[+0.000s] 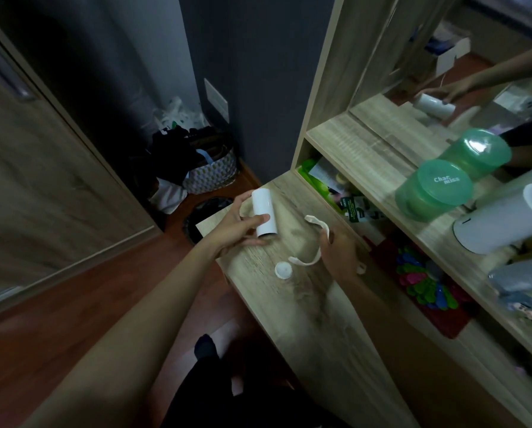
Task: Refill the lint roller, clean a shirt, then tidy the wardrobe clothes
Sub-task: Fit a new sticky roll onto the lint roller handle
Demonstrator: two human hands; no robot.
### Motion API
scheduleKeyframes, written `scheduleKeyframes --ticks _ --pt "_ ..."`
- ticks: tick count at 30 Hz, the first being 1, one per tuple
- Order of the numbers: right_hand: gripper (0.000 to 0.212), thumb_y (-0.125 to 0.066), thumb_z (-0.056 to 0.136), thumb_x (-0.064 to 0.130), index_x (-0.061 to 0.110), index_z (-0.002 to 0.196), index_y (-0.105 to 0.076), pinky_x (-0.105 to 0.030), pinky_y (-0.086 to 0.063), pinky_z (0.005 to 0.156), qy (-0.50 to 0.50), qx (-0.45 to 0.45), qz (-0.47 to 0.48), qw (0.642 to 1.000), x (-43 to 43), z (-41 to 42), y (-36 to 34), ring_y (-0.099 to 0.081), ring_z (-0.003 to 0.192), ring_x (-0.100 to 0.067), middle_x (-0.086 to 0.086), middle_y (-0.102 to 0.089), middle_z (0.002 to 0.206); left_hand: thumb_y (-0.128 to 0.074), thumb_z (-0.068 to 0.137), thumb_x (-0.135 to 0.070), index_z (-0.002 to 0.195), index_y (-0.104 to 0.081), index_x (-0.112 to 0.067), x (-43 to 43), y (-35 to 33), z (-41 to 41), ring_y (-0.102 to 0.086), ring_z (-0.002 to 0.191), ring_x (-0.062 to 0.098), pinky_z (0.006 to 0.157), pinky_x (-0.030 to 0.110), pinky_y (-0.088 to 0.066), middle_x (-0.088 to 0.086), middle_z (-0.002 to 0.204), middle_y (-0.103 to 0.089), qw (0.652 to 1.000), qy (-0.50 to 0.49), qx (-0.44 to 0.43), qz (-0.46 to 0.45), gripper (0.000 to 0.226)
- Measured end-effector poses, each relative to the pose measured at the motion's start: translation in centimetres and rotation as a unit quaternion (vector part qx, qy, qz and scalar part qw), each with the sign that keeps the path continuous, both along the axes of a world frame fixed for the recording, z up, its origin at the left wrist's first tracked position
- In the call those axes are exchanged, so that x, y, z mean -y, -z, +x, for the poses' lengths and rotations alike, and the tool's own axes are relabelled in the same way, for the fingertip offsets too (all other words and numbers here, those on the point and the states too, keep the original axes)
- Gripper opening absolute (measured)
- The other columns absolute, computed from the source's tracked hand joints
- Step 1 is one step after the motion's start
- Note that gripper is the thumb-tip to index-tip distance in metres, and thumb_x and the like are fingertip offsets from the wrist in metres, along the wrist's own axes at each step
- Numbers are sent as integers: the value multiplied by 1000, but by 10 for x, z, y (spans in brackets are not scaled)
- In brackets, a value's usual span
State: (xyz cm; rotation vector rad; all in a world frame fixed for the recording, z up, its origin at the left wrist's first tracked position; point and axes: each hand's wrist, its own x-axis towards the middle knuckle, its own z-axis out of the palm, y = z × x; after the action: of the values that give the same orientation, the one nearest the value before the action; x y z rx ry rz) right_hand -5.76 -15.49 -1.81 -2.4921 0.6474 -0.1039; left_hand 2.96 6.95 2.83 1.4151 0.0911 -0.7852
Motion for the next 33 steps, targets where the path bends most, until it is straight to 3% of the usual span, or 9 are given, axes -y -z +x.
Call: scheduleKeyframes --ticks 4,8,13,17,20,23,27,30,33 --pt "33 -42 101 26 0 93 -61 -15 -28 46 36 -7 31 999 -2 5 3 -54 64 -16 -6 -56 75 -72 85 -15 135 -34 -39 -6 0 -1 -70 97 34 74 49 -60 20 124 -58 1000 -14 -11 -2 67" --pt "35 -40 101 28 -2 98 -58 -21 -36 52 15 -43 -5 999 -1 9 3 -58 66 -20 -11 -59 79 -73 84 -16 136 -33 -38 -10 2 -3 -71 92 30 65 40 -60 20 124 -56 999 -30 -15 -2 69" --pt "38 -41 101 34 0 97 -58 -20 -33 50 30 -45 25 998 4 13 6 -59 70 -20 -8 -57 78 -74 83 -17 137 -35 -38 -13 4 -3 -71 96 30 76 52 -59 18 124 -55 999 -43 -18 -3 69" --pt "38 -47 96 34 0 105 -59 -31 -40 76 40 31 -13 999 1 9 3 -56 96 -28 -15 -59 101 -73 84 -17 136 -34 -38 -15 3 -3 -70 98 32 77 53 -58 17 124 -55 999 -47 -19 -4 69" --pt "40 -39 93 36 6 103 -63 -41 -47 80 -33 132 -90 987 -14 2 1 -55 91 -25 -12 -61 97 -73 84 -17 133 -35 -39 -16 2 -3 -70 97 31 71 47 -60 17 126 -53 999 -48 -18 -6 66" --pt "29 -45 93 28 7 97 -65 -35 -50 74 -183 187 -71 962 -32 -9 5 -57 85 -20 -9 -62 94 -72 84 -16 133 -34 -37 -17 1 -3 -70 97 31 71 48 -60 16 125 -53 999 -49 -14 -4 65" --pt "35 -46 92 35 8 104 -65 -38 -56 62 -310 106 -62 943 -44 -24 18 -64 78 -18 -5 -61 101 -72 85 -16 132 -35 -37 -19 1 -4 -70 97 34 73 50 -59 18 125 -54 998 -53 -13 -8 63" --pt "39 -57 89 40 12 116 -60 -37 -54 68 -316 24 -94 944 -43 -32 24 -64 85 -20 -3 -57 112 -70 87 -15 133 -35 -35 -21 -1 -5 -71 94 32 75 53 -59 16 121 -56 998 -58 -7 -7 62" --pt "43 -60 89 39 11 121 -57 -33 -51 72 -311 -3 -95 946 -44 -38 27 -61 95 -19 -4 -52 121 -69 87 -13 137 -34 -33 -24 -2 -6 -71 94 31 75 52 -59 15 118 -57 998 -65 -10 -11 64"
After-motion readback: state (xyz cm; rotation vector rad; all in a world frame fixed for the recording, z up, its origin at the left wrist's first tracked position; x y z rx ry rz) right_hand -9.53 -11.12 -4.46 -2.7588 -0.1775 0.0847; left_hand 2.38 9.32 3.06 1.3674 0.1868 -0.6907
